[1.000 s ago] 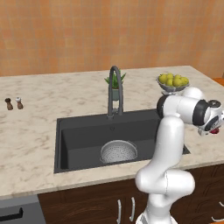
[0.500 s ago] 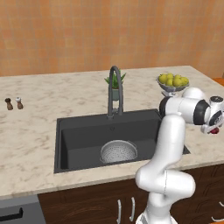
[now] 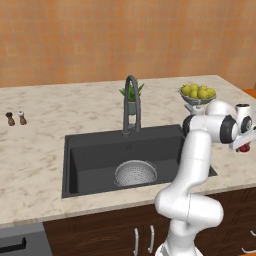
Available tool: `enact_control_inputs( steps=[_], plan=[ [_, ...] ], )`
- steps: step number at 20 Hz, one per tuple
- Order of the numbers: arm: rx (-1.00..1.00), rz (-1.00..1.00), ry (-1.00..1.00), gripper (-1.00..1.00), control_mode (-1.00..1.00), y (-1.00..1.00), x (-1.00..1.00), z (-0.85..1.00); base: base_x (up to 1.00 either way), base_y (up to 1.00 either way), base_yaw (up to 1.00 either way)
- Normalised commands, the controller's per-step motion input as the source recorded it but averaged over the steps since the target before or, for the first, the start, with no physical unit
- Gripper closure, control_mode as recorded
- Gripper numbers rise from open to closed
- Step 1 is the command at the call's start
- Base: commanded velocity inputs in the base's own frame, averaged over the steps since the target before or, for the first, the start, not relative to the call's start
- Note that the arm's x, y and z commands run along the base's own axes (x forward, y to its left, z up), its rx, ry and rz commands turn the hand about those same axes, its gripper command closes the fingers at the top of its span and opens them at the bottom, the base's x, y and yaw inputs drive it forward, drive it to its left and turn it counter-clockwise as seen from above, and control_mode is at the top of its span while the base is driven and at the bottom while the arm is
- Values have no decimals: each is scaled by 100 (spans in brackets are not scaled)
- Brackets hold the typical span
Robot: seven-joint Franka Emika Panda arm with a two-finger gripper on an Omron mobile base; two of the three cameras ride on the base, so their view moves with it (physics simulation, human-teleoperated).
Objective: Put the colander in the sink, put the mango in the colander, and turn on the sink faucet and pour water over the colander.
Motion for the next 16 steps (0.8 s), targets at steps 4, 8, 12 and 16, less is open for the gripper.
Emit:
enact_control_inputs(
  steps=[4,8,12,16],
  plan=[
    [14,0,26,100,-100,0,-8,-50,0,0,0],
    [10,0,4,100,-100,41,-60,-11,0,0,0],
    [1,0,-22,100,-100,97,-80,0,0,0,0],
    [-2,-1,-34,100,-100,100,-99,-5,0,0,0]
  ],
)
